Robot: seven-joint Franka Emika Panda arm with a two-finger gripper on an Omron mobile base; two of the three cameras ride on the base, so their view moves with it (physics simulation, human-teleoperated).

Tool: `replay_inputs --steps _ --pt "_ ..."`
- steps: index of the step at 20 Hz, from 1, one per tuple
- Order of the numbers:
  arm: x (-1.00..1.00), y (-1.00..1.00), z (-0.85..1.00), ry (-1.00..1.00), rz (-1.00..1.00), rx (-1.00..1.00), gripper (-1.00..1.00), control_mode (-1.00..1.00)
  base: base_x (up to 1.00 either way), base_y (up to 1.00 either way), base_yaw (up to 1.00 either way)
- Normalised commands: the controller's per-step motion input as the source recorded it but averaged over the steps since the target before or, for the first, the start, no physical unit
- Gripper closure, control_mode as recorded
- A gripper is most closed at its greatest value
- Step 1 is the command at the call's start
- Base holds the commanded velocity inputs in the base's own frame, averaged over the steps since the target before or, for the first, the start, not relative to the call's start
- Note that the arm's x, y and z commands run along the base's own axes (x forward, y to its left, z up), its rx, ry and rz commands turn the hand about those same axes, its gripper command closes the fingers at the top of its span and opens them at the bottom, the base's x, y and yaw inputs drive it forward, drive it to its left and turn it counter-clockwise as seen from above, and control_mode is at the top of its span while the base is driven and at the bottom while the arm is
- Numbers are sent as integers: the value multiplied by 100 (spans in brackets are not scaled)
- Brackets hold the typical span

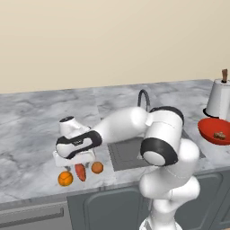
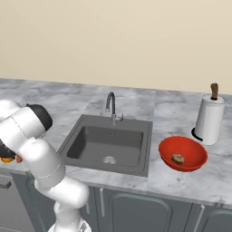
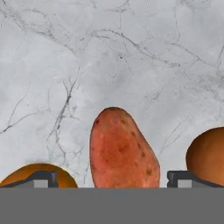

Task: There is a mixed pile of frozen fruits and vegetables on the counter. Locate all the frozen vegetables and place the items in a bowl on the counter. Take all the frozen fruits and defrost them in a running sink.

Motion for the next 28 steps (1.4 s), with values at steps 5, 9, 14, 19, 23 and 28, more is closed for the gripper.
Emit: replay_inputs --steps 5,9,14,19,23,28 --pt "-19 -11 -22 8 -8 0 100 -100 0 0 0" --pt "-12 -5 -9 2 -5 0 100 -100 0 0 0" --pt "-15 -17 38 -5 -1 0 100 -100 0 0 0" --pt "-22 -43 79 -16 -4 0 100 -100 0 0 0" --pt "-12 -66 63 -15 0 0 100 -100 0 0 0" --pt "-12 -80 41 -14 0 1 100 -100 0 0 0"
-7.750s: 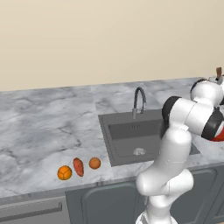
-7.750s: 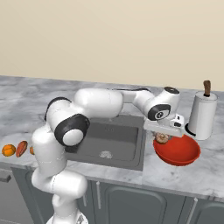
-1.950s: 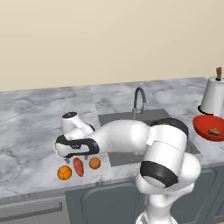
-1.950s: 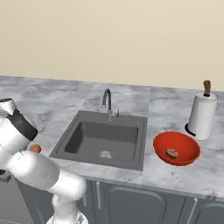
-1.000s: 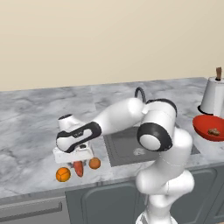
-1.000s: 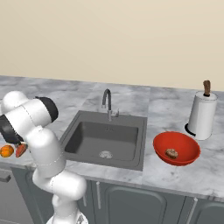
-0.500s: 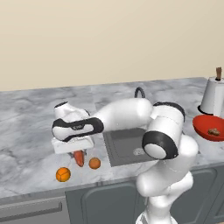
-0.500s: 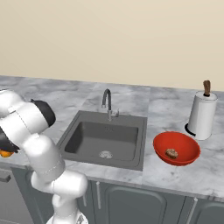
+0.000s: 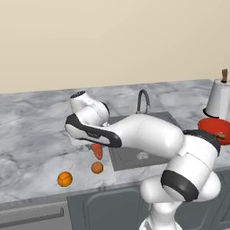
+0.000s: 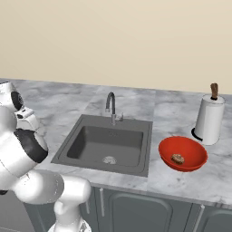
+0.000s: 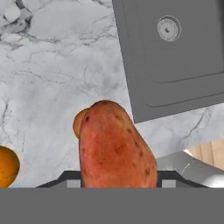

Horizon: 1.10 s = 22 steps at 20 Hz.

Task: There is a mixed pile of frozen fruits and vegetables on the counter. Locate all the frozen vegetables and place the items in a bowl on the counter. Take all the frozen fruits and defrost them in a running sink.

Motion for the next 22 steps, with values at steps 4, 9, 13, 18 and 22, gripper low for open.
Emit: replay_inputs --steps 4,9,13,18,22 --pt "0 -87 19 -3 0 0 100 -100 0 0 0" --pt "4 -96 0 -1 1 5 100 -100 0 0 0" --pt "19 -94 10 2 4 1 100 -100 0 0 0" --pt "16 -94 16 4 1 0 100 -100 0 0 0" --pt "2 -100 7 4 0 0 100 -100 0 0 0"
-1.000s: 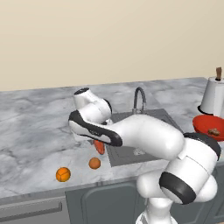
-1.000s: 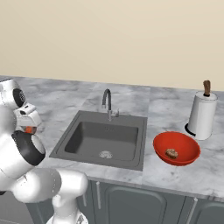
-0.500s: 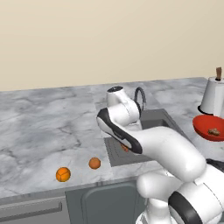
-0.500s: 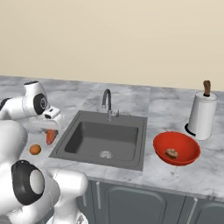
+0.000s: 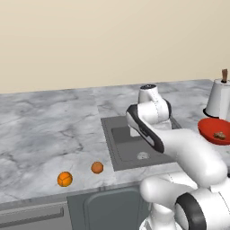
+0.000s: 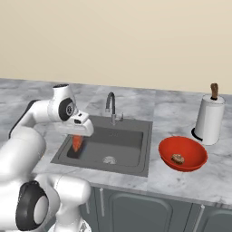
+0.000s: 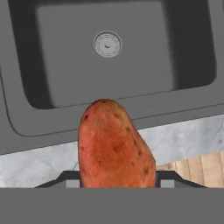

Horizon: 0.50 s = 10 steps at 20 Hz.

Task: There is a mixed pile of frozen fruits and vegetables on the counter. Locate all the frozen vegetables and place the items in a bowl on the counter. Take all the frozen fruits and defrost them in a running sink.

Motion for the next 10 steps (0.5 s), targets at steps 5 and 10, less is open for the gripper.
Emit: replay_inputs --steps 5,10 --pt "0 -100 1 6 0 0 100 -100 0 0 0" --pt "0 -100 0 5 0 0 100 -100 0 0 0"
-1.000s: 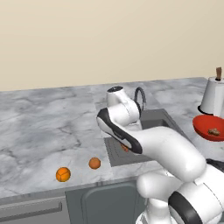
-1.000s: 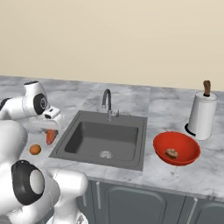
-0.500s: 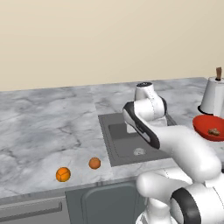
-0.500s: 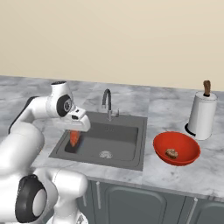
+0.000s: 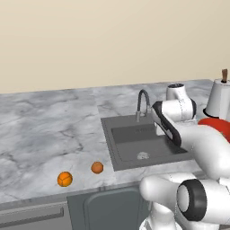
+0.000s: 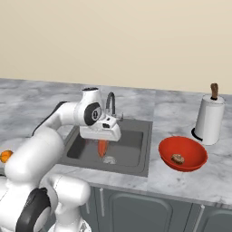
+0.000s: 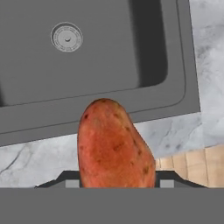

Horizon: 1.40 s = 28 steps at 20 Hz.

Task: There is a mixed pile of frozen fruits and vegetables on the counter. Locate all the frozen vegetables and place the items in a bowl on the counter. Take all the frozen fruits and defrost them in a running sink.

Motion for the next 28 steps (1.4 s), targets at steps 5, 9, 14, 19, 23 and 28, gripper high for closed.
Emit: replay_inputs --steps 5,9,14,19,23,28 --pt "1 -100 0 5 0 0 100 -100 0 0 0" --pt "14 -92 19 4 1 2 100 -100 0 0 0" --pt "14 -66 40 8 2 7 100 -100 0 0 0" --pt "31 -82 3 9 4 8 100 -100 0 0 0" --pt "38 -70 -5 4 12 8 100 -100 0 0 0" --pt "32 -57 -17 0 17 15 100 -100 0 0 0"
